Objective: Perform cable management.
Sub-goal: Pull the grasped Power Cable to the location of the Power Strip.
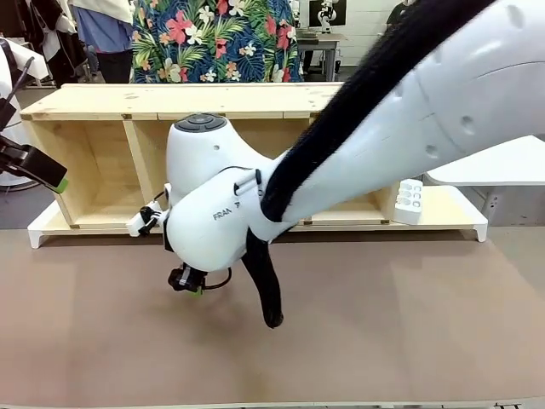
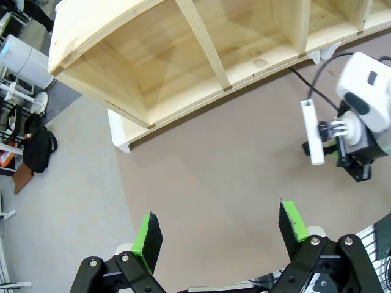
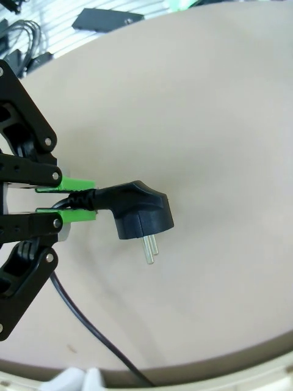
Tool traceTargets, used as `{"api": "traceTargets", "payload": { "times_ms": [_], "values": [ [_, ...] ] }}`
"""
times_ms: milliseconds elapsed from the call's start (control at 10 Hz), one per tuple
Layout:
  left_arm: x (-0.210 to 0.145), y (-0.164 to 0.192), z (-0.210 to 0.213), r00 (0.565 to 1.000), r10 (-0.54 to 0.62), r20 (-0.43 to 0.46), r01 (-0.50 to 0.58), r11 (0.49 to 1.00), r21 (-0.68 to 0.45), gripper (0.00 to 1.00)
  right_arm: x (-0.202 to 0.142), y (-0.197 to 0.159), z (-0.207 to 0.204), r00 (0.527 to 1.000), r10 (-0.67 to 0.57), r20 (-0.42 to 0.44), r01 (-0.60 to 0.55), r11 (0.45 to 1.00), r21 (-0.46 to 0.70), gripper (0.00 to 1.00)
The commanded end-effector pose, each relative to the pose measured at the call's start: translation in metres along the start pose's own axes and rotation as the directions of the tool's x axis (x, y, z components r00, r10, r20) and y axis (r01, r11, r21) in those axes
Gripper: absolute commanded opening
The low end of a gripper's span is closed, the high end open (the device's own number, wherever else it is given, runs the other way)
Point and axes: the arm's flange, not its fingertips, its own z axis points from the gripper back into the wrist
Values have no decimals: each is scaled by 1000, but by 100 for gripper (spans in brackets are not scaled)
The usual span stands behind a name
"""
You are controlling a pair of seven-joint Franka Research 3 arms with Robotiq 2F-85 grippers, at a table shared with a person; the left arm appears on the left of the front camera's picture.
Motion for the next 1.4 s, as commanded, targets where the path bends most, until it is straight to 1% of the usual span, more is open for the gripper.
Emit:
{"api": "traceTargets", "payload": {
  "times_ms": [0, 300, 500, 700, 1000, 1300],
  "values": [
    [1, 1, -1, 1000, -5, 2, 5, 1000, 2, 100, -36, 16, 21, 998, -60, 14, 60, 998, -18, 14],
    [1, 1, -1, 1000, -5, 2, 5, 1000, 2, 100, -71, 19, 41, 992, -123, 14, 124, 991, -43, 14],
    [1, 1, -1, 1000, -5, 2, 5, 1000, 2, 100, -99, 22, 54, 985, -170, 38, 172, 984, -57, 14],
    [1, 1, -1, 1000, -5, 2, 5, 1000, 2, 100, -135, 28, 69, 966, -245, 81, 252, 963, -92, 14],
    [1, 1, -1, 1000, -5, 2, 5, 1000, 2, 100, -185, 32, 82, 916, -376, 141, 394, 909, -135, 14],
    [1, 1, -1, 1000, -5, 2, 5, 1000, 2, 100, -224, 36, 94, 855, -483, 188, 513, 842, -166, 14]
  ]
}}
